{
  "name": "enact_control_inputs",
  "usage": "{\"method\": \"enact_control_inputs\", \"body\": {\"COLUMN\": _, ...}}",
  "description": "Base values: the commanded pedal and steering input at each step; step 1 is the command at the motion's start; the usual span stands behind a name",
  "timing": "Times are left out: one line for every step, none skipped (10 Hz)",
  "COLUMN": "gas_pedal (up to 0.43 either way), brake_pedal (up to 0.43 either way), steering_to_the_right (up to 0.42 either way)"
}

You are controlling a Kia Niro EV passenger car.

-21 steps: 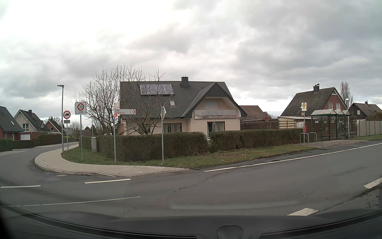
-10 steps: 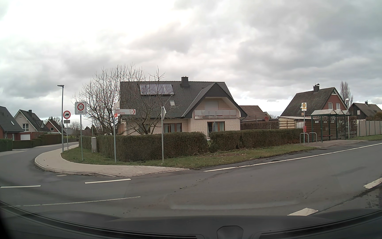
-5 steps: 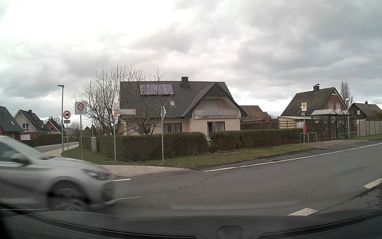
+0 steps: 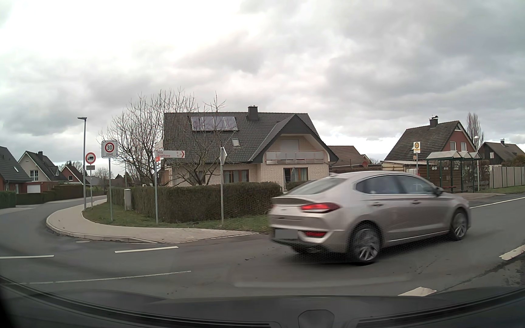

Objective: Follow the waypoints while adhering to traffic rules and regulations

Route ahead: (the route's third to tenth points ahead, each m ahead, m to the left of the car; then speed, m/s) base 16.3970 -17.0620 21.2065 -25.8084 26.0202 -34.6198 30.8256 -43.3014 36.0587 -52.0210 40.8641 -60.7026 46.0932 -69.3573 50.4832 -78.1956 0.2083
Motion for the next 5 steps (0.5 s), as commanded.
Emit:
{"method": "enact_control_inputs", "body": {"gas_pedal": 0.150, "brake_pedal": 0.000, "steering_to_the_right": 0.401}}
{"method": "enact_control_inputs", "body": {"gas_pedal": 0.150, "brake_pedal": 0.000, "steering_to_the_right": 0.403}}
{"method": "enact_control_inputs", "body": {"gas_pedal": 0.150, "brake_pedal": 0.000, "steering_to_the_right": 0.407}}
{"method": "enact_control_inputs", "body": {"gas_pedal": 0.150, "brake_pedal": 0.000, "steering_to_the_right": 0.420}}
{"method": "enact_control_inputs", "body": {"gas_pedal": 0.150, "brake_pedal": 0.000, "steering_to_the_right": 0.427}}
